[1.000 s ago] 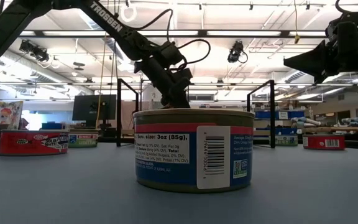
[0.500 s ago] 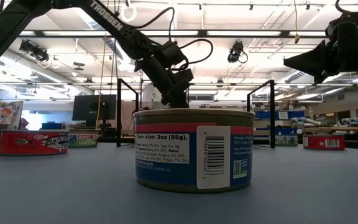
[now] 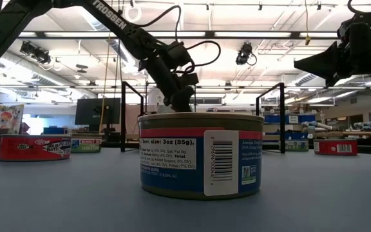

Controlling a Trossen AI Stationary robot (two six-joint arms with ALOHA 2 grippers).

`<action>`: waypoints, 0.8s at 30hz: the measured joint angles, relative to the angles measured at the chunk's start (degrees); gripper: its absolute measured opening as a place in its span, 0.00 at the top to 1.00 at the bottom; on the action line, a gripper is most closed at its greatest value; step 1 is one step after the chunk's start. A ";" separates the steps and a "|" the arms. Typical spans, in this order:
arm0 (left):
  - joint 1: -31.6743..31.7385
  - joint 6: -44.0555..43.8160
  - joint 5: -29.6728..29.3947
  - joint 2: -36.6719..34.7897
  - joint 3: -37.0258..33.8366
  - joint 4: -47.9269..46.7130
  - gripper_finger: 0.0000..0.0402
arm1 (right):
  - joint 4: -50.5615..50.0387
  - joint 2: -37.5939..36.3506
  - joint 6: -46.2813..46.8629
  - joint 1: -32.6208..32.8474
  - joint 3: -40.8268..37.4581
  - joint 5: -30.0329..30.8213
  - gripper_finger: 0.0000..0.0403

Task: Stack canned seafood by type on shelf
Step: Put the top right blue tuna can on the shelf

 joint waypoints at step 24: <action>1.42 1.57 -15.88 -4.13 -0.15 -14.56 1.00 | -0.01 0.00 -0.01 0.01 0.00 0.11 0.94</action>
